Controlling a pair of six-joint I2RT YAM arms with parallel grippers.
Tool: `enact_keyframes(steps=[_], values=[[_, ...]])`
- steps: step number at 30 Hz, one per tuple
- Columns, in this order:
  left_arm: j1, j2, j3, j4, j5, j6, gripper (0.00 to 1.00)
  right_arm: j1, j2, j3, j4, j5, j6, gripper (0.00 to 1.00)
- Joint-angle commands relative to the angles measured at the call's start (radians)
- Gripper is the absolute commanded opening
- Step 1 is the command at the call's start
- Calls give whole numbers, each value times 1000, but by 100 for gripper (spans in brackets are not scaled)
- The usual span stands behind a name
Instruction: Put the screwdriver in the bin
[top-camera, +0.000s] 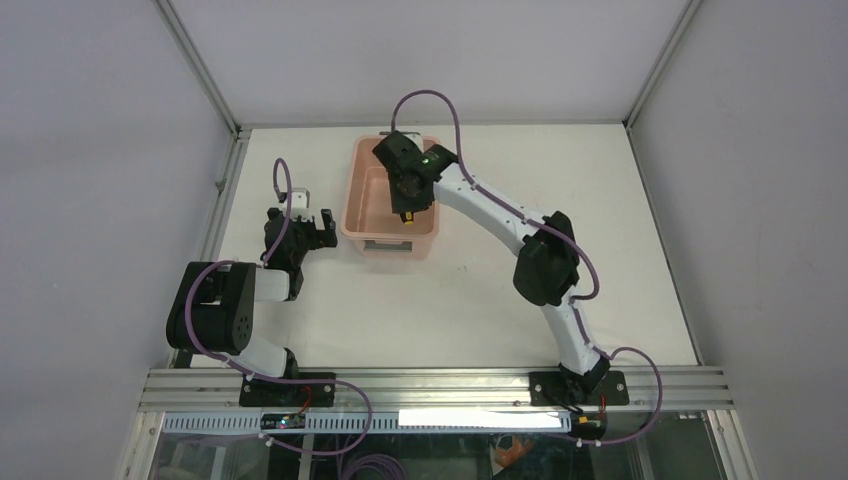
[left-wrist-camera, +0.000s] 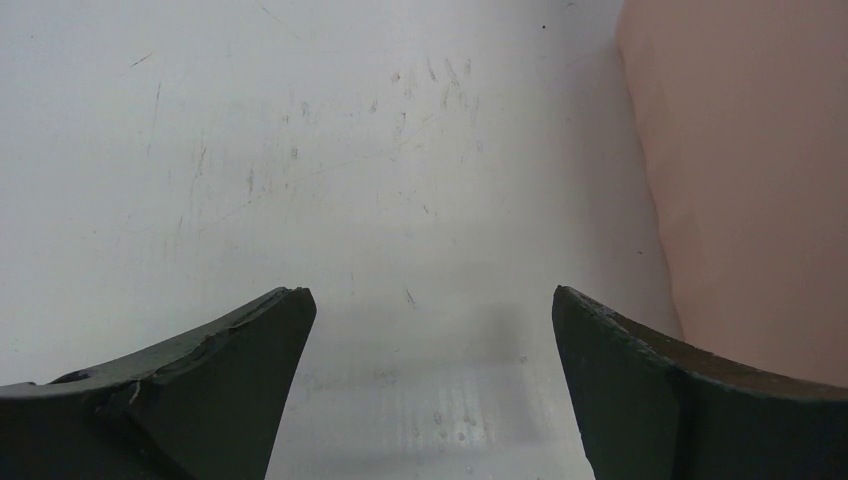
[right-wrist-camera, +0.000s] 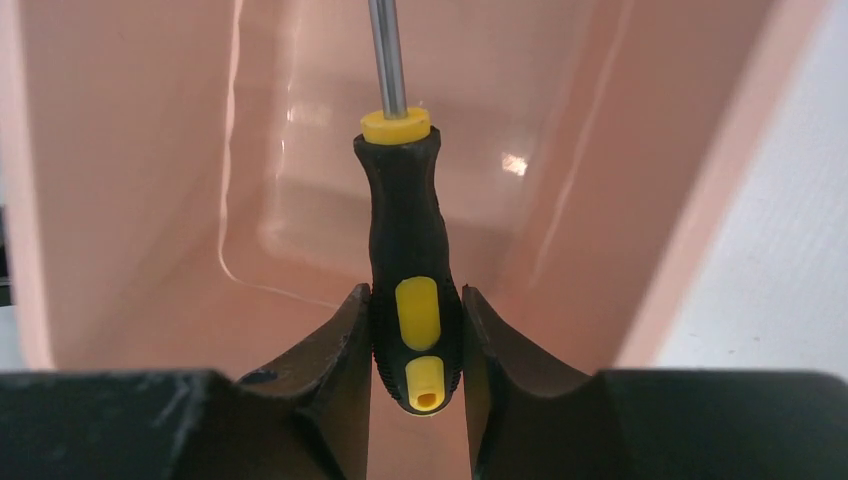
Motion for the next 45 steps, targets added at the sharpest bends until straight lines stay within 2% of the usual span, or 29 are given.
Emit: enact_keyframes(steps=[1, 7, 11, 16, 18, 21, 26, 34, 40, 42, 45], values=[[-8, -27, 1, 26, 8, -16, 99, 30, 39, -45, 127, -17, 40, 0], [-7, -28, 1, 26, 8, -16, 99, 28, 129, -74, 198, -36, 54, 0], [-8, -27, 1, 26, 7, -16, 99, 27, 197, -44, 186, -29, 68, 1], [-8, -27, 1, 26, 8, -16, 99, 26, 244, -16, 169, -15, 77, 14], [-8, -27, 1, 26, 8, -16, 99, 26, 248, 5, 149, -14, 68, 28], [-8, -27, 1, 26, 8, -16, 99, 26, 232, 45, 121, -9, 44, 40], [-9, -27, 1, 26, 7, -16, 99, 26, 133, 121, 98, 33, -28, 53], [-7, -28, 1, 26, 7, -16, 99, 25, -105, 127, 139, 92, -190, 69], [-7, -27, 1, 26, 7, -16, 99, -26, -260, 32, 128, 160, -292, 85], [-8, -27, 1, 26, 7, -16, 99, -68, -320, -16, 126, 174, -308, 98], [-7, -28, 1, 26, 7, -16, 99, -142, -412, -115, 122, 189, -321, 99]])
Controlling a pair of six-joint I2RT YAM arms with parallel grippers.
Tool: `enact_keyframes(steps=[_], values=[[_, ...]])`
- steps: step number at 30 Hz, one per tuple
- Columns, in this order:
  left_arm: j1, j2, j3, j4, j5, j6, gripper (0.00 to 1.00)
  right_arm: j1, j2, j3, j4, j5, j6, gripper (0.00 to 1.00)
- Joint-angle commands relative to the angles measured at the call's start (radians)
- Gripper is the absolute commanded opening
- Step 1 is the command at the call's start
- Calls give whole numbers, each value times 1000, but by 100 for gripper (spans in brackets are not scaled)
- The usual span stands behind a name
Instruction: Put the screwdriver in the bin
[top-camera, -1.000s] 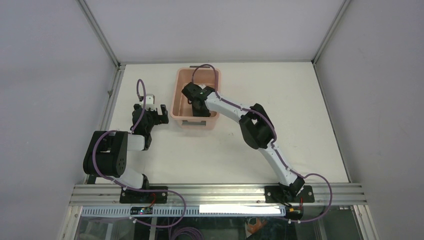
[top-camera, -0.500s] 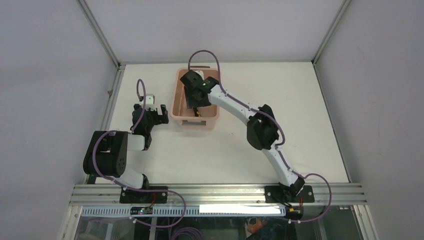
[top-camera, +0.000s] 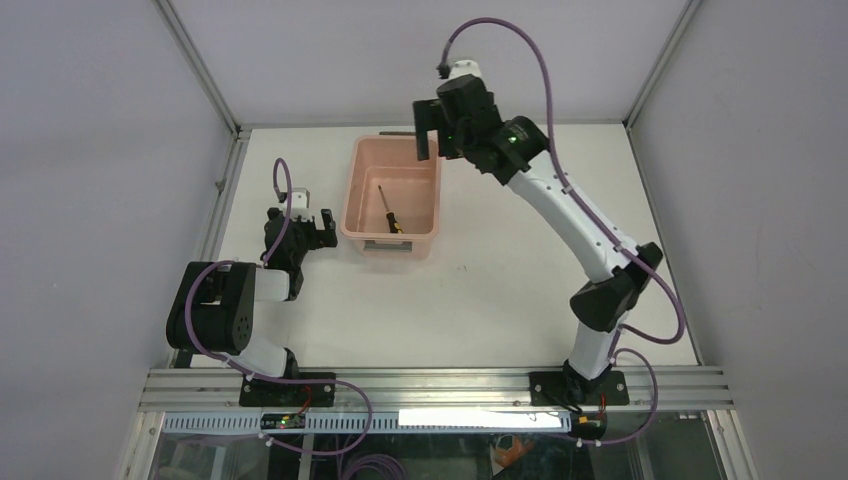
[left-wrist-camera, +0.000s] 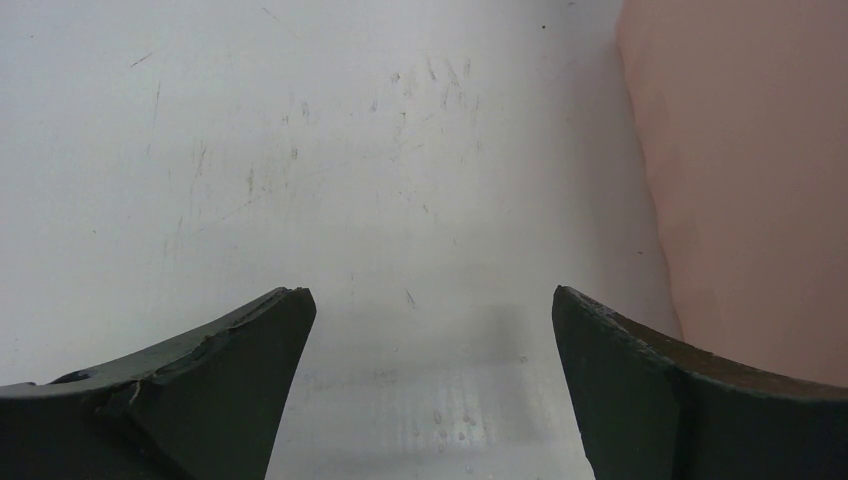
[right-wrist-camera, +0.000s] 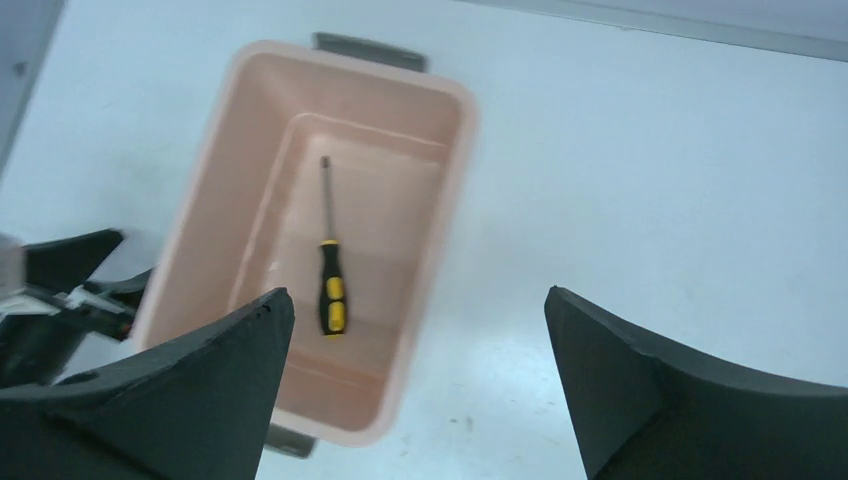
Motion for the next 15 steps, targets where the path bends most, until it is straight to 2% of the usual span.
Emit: enact_keyframes(steps=[1, 7, 15], values=[[-8, -27, 1, 27, 8, -16, 99, -113, -120, -113, -19, 71, -54, 99], [-8, -27, 1, 27, 8, -16, 99, -247, -231, -199, -89, 102, -39, 99], [-8, -27, 1, 27, 7, -16, 99, -307, -323, -290, -70, 113, -45, 99]])
